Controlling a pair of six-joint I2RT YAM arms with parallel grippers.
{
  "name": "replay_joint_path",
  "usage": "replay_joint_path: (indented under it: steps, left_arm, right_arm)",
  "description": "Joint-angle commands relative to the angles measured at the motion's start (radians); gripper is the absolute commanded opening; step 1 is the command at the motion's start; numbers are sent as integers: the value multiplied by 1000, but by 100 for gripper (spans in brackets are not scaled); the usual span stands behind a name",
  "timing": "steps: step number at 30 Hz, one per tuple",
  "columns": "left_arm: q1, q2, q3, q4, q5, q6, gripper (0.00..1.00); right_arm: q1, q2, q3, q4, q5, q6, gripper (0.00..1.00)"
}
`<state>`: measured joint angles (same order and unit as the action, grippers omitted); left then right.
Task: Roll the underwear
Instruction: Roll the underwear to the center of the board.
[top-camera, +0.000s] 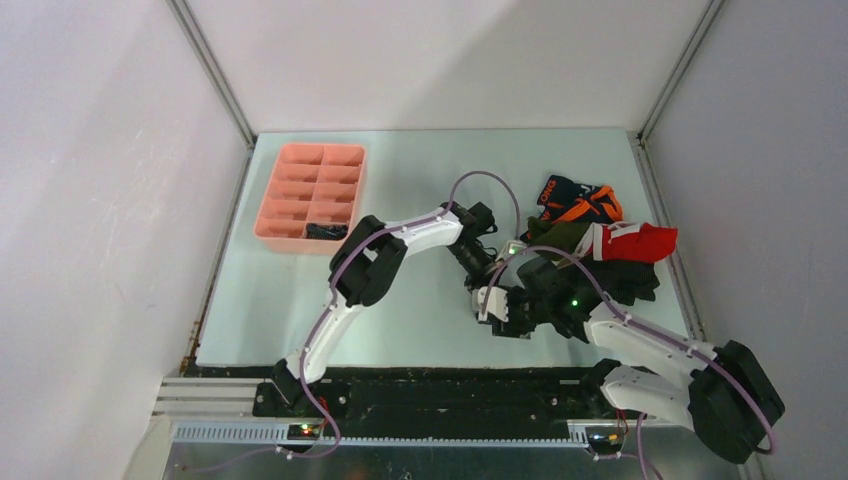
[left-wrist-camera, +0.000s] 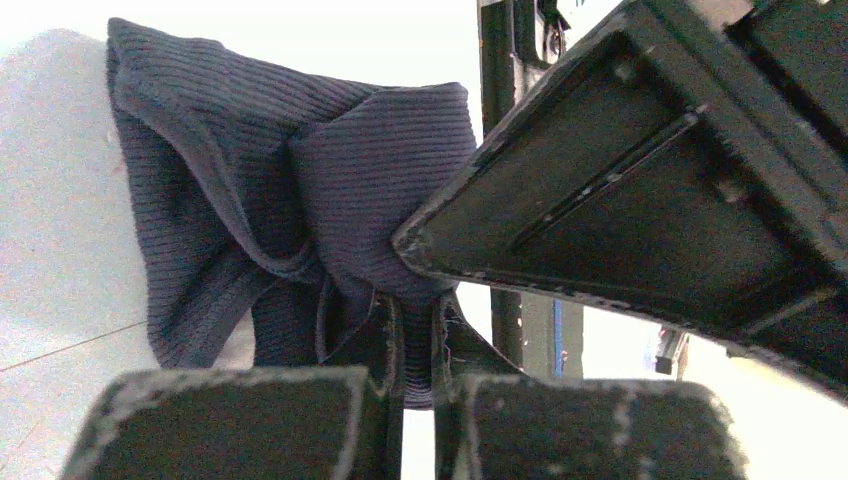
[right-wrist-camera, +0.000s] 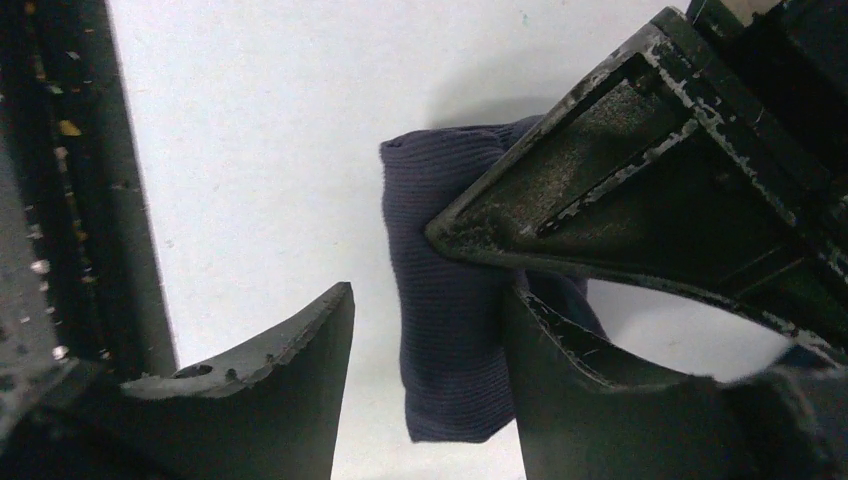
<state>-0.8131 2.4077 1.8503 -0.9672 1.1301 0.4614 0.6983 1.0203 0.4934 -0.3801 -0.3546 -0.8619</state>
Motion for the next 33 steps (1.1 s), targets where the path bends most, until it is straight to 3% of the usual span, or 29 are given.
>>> replay_joint_path:
  steps: [1, 3, 5, 6, 8, 10, 14, 16, 23, 26, 30, 33]
  left_arm:
    - [20, 32, 50, -23, 2, -20, 0]
    - [30, 35, 61, -34, -8, -14, 0]
    - [46, 31, 67, -45, -22, -14, 8]
    - [52, 27, 65, -38, -36, -33, 22]
    - [80, -4, 27, 40, -44, -111, 41]
    - [122, -78, -57, 202, -59, -242, 52]
    - [226, -322, -328, 690, -207, -521, 60]
    - [263, -501, -460, 887, -314, -547, 62]
    - [192, -789, -834, 1137, -595, -220, 64]
    - [98, -881, -1009, 1247, -593, -29, 64]
    - [-50, -933, -1172, 1396, -632, 347, 65]
    - [-90, -903, -1198, 1434, -593, 501, 66]
  right_arm:
    - [-8, 97, 0, 82, 24, -62, 52]
    - [-24, 140, 19, 68, 16, -70, 48]
    - [-49, 180, 52, 26, -14, -79, 33]
    - [-58, 195, 81, -12, -40, -86, 22]
    - [-88, 249, 131, -75, -83, -90, 12]
    - [-132, 338, 192, -139, -138, -95, 6]
    - [-246, 495, 337, -276, -230, -84, 3]
    - [-285, 580, 409, -334, -261, -59, 2]
    - [-340, 780, 555, -446, -278, 9, 1]
    - [-362, 849, 609, -477, -309, 70, 1]
    - [-364, 894, 631, -500, -329, 115, 0]
    - [-372, 921, 637, -511, -355, 158, 0]
